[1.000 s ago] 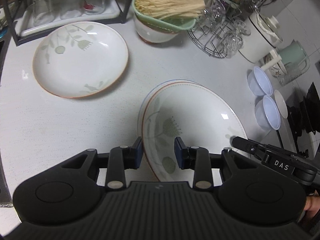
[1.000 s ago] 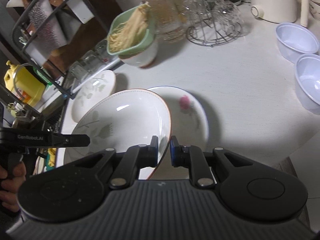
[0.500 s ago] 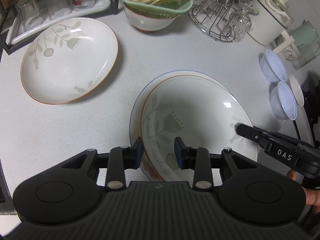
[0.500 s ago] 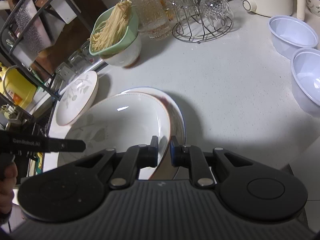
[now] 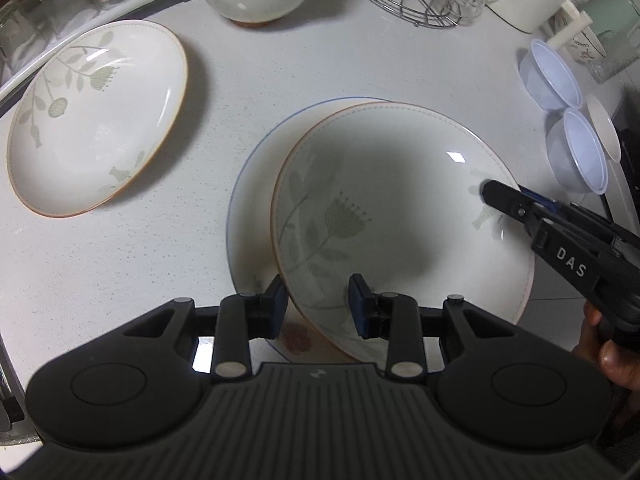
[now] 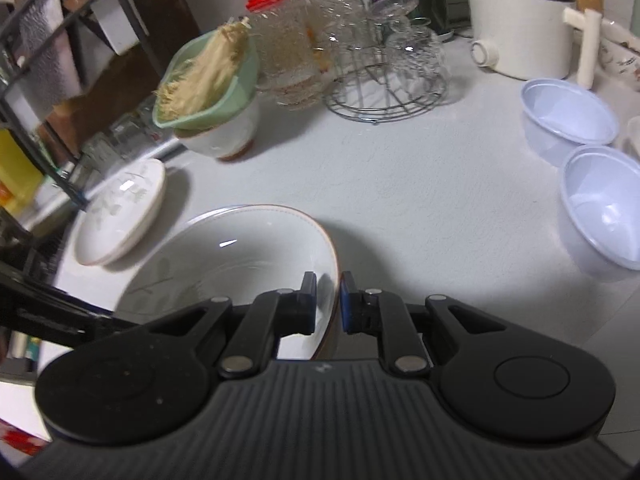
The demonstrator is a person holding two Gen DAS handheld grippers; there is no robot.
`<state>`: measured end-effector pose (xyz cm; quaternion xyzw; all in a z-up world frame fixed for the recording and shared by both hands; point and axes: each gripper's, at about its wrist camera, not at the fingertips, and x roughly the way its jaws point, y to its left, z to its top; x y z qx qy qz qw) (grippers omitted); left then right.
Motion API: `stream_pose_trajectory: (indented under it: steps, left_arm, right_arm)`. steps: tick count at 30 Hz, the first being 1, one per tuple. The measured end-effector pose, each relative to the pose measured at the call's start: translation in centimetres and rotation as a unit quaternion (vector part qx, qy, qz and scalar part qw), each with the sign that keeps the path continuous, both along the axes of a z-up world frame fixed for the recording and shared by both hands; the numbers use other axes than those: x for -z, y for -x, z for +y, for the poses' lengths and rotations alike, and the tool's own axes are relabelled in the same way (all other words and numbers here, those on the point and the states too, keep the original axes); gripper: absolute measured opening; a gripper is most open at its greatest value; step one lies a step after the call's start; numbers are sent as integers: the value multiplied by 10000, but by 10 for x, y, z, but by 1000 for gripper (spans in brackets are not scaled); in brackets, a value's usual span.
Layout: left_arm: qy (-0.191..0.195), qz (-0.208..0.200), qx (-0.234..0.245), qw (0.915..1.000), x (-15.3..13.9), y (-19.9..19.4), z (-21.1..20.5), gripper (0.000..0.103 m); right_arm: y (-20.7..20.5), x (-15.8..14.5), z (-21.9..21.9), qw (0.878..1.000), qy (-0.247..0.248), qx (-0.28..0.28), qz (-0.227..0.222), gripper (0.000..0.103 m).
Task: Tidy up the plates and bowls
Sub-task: 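Carry the leaf plate with the left gripper over the pink-rose plate, then lower the leaf plate onto the rose plate and open the left gripper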
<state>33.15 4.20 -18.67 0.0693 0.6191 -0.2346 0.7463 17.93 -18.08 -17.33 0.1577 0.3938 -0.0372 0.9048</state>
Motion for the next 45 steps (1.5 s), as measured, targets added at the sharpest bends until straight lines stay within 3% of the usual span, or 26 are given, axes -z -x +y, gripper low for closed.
stream_pose_trajectory:
  steps: [13,22,32,45]
  left_arm:
    - [137,117,-370,9992,0,-1,14,38]
    - [427,-199,-526,9975,-23,8,28,38]
    - [782,-759,-620,9921,-64,21,34,39]
    - [1116,-1496,-863,9786,-122,61,58,41]
  right_arm:
    - [1,9,13,9996,284,-39,53,15]
    - [-3,6,18,9990,436,12,-9,16]
    - [3,-27,25,9979,519,8,-384,16]
    - [25,-92,32,9951,177,-130,-961,16]
